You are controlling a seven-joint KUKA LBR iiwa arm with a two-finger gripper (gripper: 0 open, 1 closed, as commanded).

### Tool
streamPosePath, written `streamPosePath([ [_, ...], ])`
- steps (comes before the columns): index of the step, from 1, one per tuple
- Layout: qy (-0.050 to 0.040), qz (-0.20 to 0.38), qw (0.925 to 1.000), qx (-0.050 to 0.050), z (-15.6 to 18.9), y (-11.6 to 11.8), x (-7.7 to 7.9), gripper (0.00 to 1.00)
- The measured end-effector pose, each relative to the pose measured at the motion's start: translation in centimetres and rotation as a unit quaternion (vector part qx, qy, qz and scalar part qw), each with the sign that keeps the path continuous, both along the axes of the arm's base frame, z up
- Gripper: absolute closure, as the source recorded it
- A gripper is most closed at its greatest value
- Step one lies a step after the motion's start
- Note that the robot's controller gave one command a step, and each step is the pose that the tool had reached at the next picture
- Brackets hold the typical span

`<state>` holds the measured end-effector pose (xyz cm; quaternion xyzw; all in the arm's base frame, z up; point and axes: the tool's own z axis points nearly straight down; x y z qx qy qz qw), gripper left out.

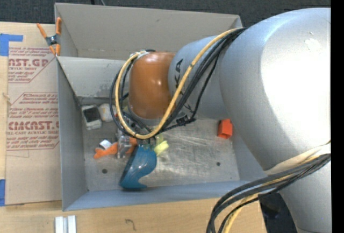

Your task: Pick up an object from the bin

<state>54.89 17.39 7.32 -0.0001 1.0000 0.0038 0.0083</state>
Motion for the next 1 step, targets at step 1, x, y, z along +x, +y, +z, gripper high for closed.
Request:
streamPosePath([
  [1,0.0061,0.041,0.9991,-0.003,14.16,3.37,0.08,1.00],
])
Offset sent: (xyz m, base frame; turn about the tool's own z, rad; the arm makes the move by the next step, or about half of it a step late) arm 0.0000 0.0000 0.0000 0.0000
